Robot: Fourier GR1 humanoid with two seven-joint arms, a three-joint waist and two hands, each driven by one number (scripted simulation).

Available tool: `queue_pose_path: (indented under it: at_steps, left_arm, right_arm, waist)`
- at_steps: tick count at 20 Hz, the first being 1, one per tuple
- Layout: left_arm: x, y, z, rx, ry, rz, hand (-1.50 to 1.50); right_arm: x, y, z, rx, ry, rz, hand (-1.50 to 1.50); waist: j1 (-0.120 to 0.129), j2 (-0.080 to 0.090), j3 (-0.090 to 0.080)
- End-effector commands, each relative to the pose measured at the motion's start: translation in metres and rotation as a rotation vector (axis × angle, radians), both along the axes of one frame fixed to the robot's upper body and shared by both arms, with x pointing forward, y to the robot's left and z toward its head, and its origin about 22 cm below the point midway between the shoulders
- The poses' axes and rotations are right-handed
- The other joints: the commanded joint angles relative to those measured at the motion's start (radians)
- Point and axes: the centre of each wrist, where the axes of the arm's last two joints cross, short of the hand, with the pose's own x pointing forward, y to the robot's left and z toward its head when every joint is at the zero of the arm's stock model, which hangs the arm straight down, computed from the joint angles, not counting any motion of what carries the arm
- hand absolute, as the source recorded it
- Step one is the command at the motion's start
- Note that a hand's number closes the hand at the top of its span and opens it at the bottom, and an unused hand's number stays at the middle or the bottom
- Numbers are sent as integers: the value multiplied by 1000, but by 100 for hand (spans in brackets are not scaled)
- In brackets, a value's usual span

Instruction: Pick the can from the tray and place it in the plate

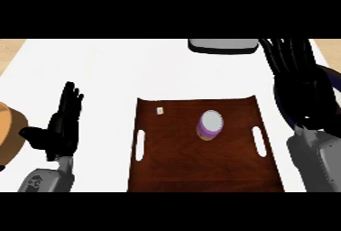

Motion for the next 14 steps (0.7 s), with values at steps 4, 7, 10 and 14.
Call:
queue_pose_path:
  at_steps: [4,7,10,14]
  left_arm:
    - [-27,17,-39,-7,291,-9,0]
    - [-33,11,-46,-24,314,-37,0]
    - [-50,11,-62,-62,420,-61,0]
    - [-48,2,-58,-72,436,-151,0]
  right_arm:
    - [-5,-60,-4,-49,143,-582,150]
    - [-27,-133,-38,-534,325,-826,150]
    - [-42,-142,-55,-232,342,-1245,-150]
    - [-67,-87,-81,-131,287,-1376,-150]
  waist:
    - [-73,-5,9]
    - [-157,40,-31]
    - [-151,-6,3]
    - [-86,-10,9]
